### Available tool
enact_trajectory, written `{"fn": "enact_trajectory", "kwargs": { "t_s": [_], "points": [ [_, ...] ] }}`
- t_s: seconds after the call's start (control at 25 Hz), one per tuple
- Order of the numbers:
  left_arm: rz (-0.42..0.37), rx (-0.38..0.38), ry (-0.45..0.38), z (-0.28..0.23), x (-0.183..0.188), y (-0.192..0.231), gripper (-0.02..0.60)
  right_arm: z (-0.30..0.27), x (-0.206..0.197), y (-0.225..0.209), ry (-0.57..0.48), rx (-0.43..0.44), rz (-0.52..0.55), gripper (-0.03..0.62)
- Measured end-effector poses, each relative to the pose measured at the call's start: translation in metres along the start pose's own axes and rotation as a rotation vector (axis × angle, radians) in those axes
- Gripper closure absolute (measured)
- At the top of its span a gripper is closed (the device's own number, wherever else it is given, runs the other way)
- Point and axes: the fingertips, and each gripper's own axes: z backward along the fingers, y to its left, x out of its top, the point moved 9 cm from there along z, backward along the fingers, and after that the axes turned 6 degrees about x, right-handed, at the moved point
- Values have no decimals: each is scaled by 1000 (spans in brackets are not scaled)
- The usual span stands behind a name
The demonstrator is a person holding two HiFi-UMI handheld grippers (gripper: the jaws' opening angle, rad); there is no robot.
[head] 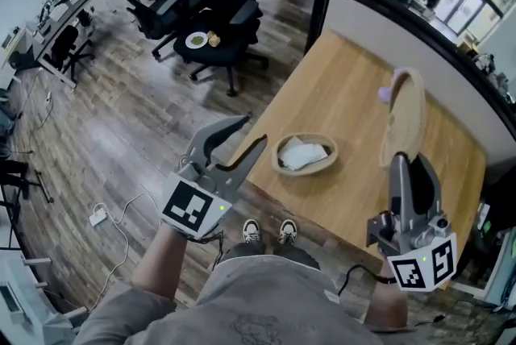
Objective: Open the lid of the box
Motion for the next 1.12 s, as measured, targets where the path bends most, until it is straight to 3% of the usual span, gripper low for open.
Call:
{"fn": "enact_trajectory", "kwargs": {
  "t_s": [0.24, 0.44, 0.52, 0.72, 0.88, 1.12],
  "points": [
    [-15, 22, -34, 29, 29, -6, 483, 11, 21, 16, -30, 11, 42, 525],
    [-11, -6, -61, 42, 28, -11, 489, 17, 15, 22, 1, 25, 35, 525],
    [-9, -2, -69, 46, 25, -13, 523, 17, 10, 23, 31, 27, 35, 525],
    [23, 45, -10, 51, 12, -15, 580, 19, -5, 24, 84, 20, 12, 525],
    [17, 118, -6, 54, 10, -10, 580, 15, -11, 24, 105, 26, -1, 525],
    [9, 110, -2, 54, 9, -8, 580, 12, -19, 22, 123, 25, -17, 525]
  ]
}}
